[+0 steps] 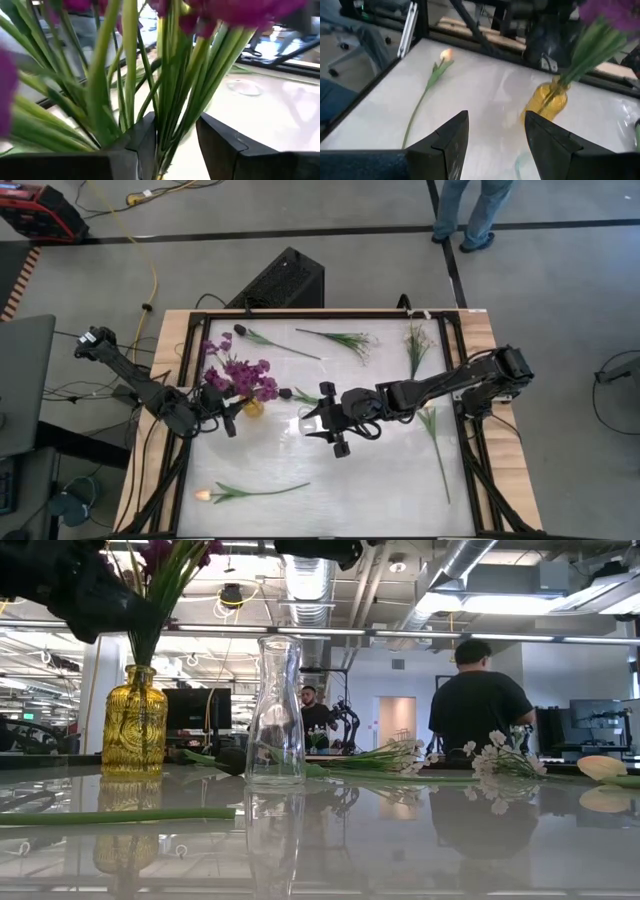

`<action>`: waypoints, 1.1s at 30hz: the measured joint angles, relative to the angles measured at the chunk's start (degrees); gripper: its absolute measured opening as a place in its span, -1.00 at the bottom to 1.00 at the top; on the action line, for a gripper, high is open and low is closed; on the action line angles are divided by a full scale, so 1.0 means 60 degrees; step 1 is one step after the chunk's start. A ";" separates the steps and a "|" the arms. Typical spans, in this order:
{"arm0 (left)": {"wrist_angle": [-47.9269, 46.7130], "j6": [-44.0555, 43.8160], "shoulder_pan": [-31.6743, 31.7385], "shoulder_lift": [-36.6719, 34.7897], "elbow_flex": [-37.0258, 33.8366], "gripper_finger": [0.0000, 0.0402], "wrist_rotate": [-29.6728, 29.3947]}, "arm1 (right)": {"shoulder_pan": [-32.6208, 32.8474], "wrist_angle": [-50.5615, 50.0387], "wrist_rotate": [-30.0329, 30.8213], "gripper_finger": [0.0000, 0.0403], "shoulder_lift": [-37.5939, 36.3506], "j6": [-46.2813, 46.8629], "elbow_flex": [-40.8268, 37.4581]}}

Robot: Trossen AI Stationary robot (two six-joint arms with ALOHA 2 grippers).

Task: Sort flowers into vase by color
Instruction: Put the purple flower into the yellow vase, then put the bottom black tulip into the yellow base

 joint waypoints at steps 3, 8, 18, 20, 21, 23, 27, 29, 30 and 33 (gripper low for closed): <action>-0.0624 0.0287 -0.0003 -0.0404 0.0107 -0.37 0.0491 | 0.0001 -0.0326 0.0000 0.08 -0.0075 0.0136 0.0000; -0.3481 -0.0867 -0.0004 -0.0702 0.0985 -0.37 0.0967 | -0.0051 -0.1060 -0.0004 0.08 -0.0205 0.0530 -0.0002; -0.6344 -0.1939 0.0062 -0.0677 0.2271 -0.37 0.2309 | -0.0198 -0.1328 -0.0004 0.08 -0.0234 0.0664 -0.0004; -0.6558 -0.1966 0.0163 -0.0622 0.2409 -0.37 0.2667 | -0.0244 -0.1396 -0.0008 0.08 -0.0234 0.0706 -0.0004; -0.6600 -0.1978 0.0215 -0.0592 0.2465 -0.37 0.2844 | -0.0263 -0.1445 -0.0005 0.08 -0.0234 0.0751 -0.0004; -0.6667 -0.1987 0.0314 -0.0535 0.2559 -0.37 0.3199 | -0.0321 -0.1592 -0.0008 0.08 -0.0234 0.0814 -0.0004; -0.7143 -0.2159 0.0536 -0.0357 0.2789 -0.37 0.4009 | -0.0450 -0.2186 -0.0008 0.08 -0.0234 0.0995 -0.0004; -0.7749 -0.2524 0.0605 -0.0243 0.2962 -0.37 0.4399 | -0.0527 -0.2639 -0.0011 0.08 -0.0310 0.1054 -0.0009; -0.8084 -0.2773 0.0634 -0.0180 0.3058 -0.37 0.4584 | -0.0587 -0.2819 -0.0013 0.08 -0.0358 0.1054 -0.0015; -0.9016 -0.3562 0.0645 -0.0058 0.3282 -0.37 0.5187 | -0.0828 -0.3108 -0.0015 0.08 -0.0582 0.1058 -0.0011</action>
